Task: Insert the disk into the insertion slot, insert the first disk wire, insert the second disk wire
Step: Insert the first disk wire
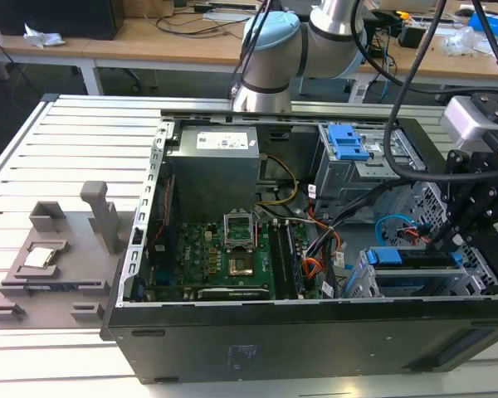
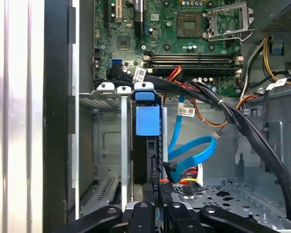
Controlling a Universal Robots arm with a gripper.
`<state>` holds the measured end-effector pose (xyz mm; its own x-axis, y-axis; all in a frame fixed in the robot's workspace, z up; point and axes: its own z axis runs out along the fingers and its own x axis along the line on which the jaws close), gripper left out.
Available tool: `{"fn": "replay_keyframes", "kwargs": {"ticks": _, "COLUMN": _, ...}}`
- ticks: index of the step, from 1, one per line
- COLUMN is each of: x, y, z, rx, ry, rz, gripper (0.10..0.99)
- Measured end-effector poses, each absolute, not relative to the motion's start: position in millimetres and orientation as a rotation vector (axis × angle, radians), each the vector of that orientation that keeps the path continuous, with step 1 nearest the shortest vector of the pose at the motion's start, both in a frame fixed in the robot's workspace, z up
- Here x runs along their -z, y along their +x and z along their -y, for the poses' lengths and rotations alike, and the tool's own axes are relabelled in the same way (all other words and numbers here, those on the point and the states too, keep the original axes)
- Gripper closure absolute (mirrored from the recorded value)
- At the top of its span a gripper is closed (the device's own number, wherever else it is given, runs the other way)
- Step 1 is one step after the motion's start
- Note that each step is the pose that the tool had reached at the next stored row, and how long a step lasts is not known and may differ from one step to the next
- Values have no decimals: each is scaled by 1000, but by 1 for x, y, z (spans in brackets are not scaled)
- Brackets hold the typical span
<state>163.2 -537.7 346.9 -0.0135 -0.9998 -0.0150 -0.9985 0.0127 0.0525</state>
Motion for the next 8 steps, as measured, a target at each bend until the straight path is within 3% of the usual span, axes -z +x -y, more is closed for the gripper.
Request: {"fn": "replay_keyframes", "kwargs": {"ticks": 8, "x": -345, "y": 162, "z": 541, "rx": 80, "ry": 2190, "rz": 2219, "gripper": 922}}
